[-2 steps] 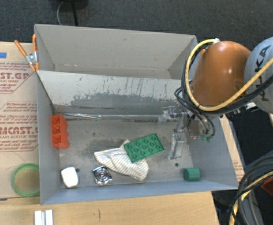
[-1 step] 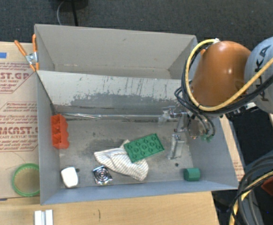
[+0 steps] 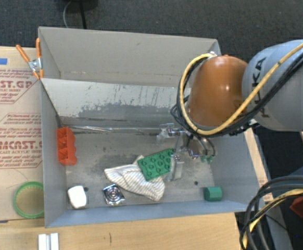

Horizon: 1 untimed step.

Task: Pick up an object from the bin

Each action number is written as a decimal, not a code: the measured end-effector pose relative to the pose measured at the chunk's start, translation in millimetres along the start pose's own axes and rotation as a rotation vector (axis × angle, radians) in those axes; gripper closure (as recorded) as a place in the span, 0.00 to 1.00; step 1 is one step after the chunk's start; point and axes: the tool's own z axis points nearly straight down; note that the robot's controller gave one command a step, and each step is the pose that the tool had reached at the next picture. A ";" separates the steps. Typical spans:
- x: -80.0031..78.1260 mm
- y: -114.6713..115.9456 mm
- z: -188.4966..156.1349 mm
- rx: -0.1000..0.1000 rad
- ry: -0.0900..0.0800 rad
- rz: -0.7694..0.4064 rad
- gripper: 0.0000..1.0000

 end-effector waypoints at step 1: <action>-5.2 25.7 26.5 -0.005 0.007 -0.114 0.00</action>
Offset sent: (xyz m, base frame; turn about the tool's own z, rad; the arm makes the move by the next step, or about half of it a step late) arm -0.0079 0.0316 -0.1088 0.0075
